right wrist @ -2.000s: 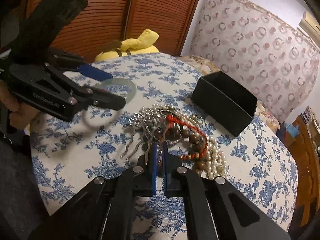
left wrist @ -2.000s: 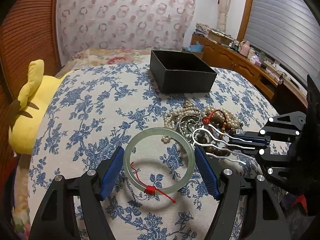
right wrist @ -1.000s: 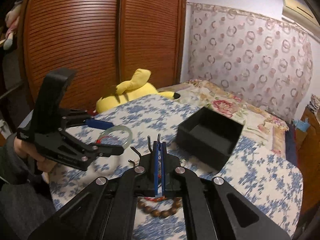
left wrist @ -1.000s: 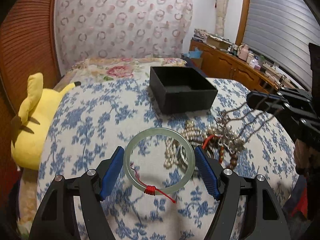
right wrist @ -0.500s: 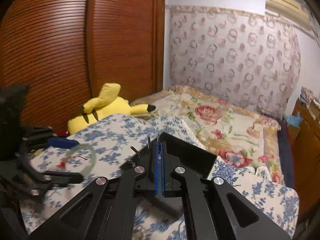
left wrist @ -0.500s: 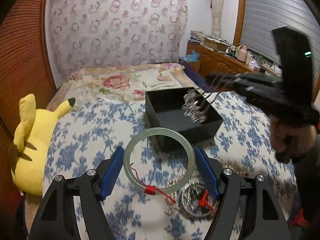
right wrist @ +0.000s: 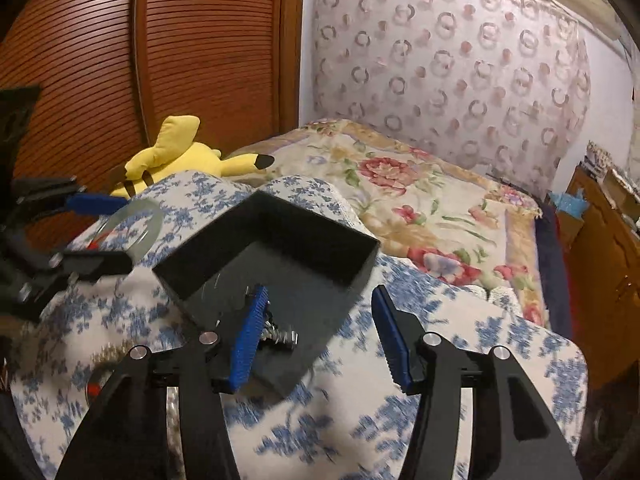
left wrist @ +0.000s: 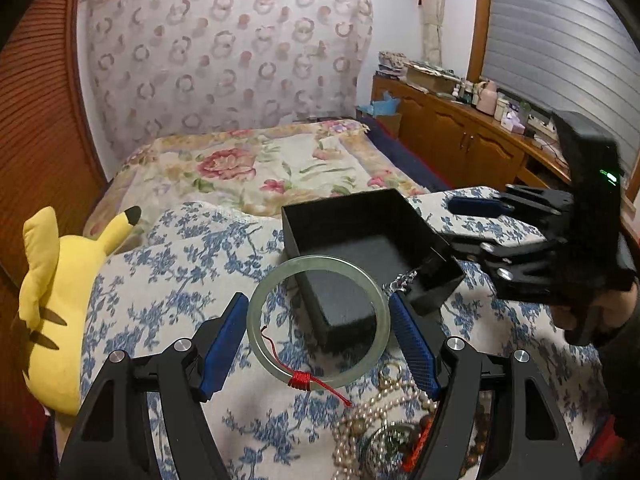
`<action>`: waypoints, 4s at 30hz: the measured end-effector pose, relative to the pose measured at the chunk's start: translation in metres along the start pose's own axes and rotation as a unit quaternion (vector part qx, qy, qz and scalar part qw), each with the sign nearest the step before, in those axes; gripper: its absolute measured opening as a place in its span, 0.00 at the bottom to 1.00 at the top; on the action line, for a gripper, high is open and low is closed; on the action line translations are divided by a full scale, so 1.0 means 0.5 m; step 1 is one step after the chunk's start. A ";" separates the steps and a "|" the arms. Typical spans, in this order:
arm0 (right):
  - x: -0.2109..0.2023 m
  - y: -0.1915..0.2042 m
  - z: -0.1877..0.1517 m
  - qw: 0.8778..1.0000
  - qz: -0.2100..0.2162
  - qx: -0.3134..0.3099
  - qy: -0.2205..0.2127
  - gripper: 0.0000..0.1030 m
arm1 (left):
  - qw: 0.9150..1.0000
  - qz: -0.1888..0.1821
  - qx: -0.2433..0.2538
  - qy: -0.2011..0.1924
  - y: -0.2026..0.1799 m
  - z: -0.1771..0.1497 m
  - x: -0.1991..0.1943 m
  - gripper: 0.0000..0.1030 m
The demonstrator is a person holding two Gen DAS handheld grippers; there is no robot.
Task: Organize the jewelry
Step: 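Carry the hair forks into the black box and open the right gripper, then lower the jade bangle into the black box and open the left gripper, then grasp the red string bracelet with the right gripper, then grasp the silver bangle with the left gripper while the right lifts the red bracelet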
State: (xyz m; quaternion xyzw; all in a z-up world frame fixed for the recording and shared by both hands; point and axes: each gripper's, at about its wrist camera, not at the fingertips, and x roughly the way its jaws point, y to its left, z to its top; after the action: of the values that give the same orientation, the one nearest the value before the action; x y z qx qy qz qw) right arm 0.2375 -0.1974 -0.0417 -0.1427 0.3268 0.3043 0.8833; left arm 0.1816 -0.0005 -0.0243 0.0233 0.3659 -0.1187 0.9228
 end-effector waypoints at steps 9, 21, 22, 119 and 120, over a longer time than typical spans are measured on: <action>-0.037 -0.005 -0.038 1.000 -0.006 -0.017 0.015 0.55 | 1.000 -0.002 0.013 0.005 -0.022 0.028 0.035 0.67; -0.093 -0.036 -0.051 1.000 -0.010 0.006 0.000 0.54 | 1.000 -0.007 0.015 0.021 -0.024 0.039 0.081 0.67; -0.093 -0.038 -0.051 1.000 -0.008 0.008 0.001 0.54 | 1.000 -0.007 0.015 0.021 -0.025 0.042 0.085 0.67; -0.144 0.148 -0.156 0.999 0.052 0.007 -0.005 0.03 | 0.996 -0.063 -0.030 0.060 -0.049 -0.228 -0.040 0.25; -0.146 0.148 -0.156 0.999 0.052 0.008 -0.006 0.03 | 0.996 -0.061 -0.028 0.061 -0.051 -0.227 -0.038 0.24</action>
State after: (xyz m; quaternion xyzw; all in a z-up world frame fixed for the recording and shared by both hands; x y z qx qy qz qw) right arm 0.1088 -0.2078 -0.0555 -0.1169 0.3312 0.3477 0.8693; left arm 0.0864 -0.0067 -0.0932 -0.0179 0.4255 -0.1628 0.8900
